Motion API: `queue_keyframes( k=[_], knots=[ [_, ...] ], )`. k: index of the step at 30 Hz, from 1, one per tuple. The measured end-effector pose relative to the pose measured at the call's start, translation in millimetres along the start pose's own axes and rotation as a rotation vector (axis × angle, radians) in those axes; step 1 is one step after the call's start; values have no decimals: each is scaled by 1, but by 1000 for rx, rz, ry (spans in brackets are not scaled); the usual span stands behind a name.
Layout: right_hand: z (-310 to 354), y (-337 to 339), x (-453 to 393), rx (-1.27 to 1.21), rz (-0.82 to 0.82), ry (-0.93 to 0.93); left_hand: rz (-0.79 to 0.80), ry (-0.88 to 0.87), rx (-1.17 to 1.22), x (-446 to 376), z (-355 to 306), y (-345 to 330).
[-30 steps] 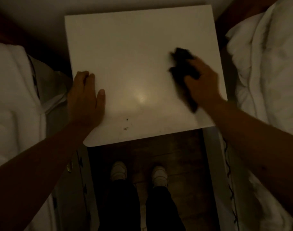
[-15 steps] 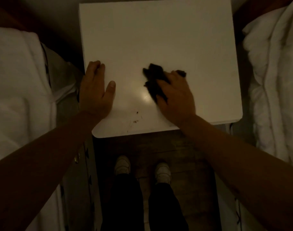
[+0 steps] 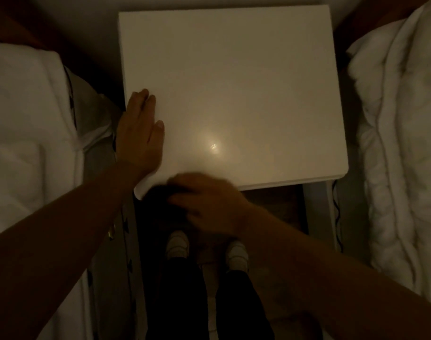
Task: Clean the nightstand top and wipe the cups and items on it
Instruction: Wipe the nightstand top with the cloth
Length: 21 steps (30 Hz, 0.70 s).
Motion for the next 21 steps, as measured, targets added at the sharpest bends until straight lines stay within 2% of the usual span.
queue_keyframes(
  k=[4, 7, 12, 15, 19, 21],
  knots=[
    [-96, 53, 43, 218, -277, -483, -25, -14, 48, 3, -1, -3],
    [-133, 58, 85, 443, -188, -737, -22, -19, 54, 4, -4, -3],
    [-113, 29, 66, 477, -225, -778, 12, -5, 42, 3, -7, 0],
    [-83, 5, 41, 435, -207, -679, 20, -1, 81, 3, -6, 4],
    [-38, -26, -5, 382, -156, -507, 78, 20, 356, 5, -3, 9],
    [-19, -39, -27, 350, -123, -437, 83, 149, 618, 2, -2, 17]
  ],
)
Point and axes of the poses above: each hand's wrist, its own x-axis away from the middle knuckle, its own y-axis out of the back of the hand, z = x × y, the point moved 1 cm from there along -x, towards the middle knuckle, and after that the axes turned 14 degrees about x, right-handed, at the moved point
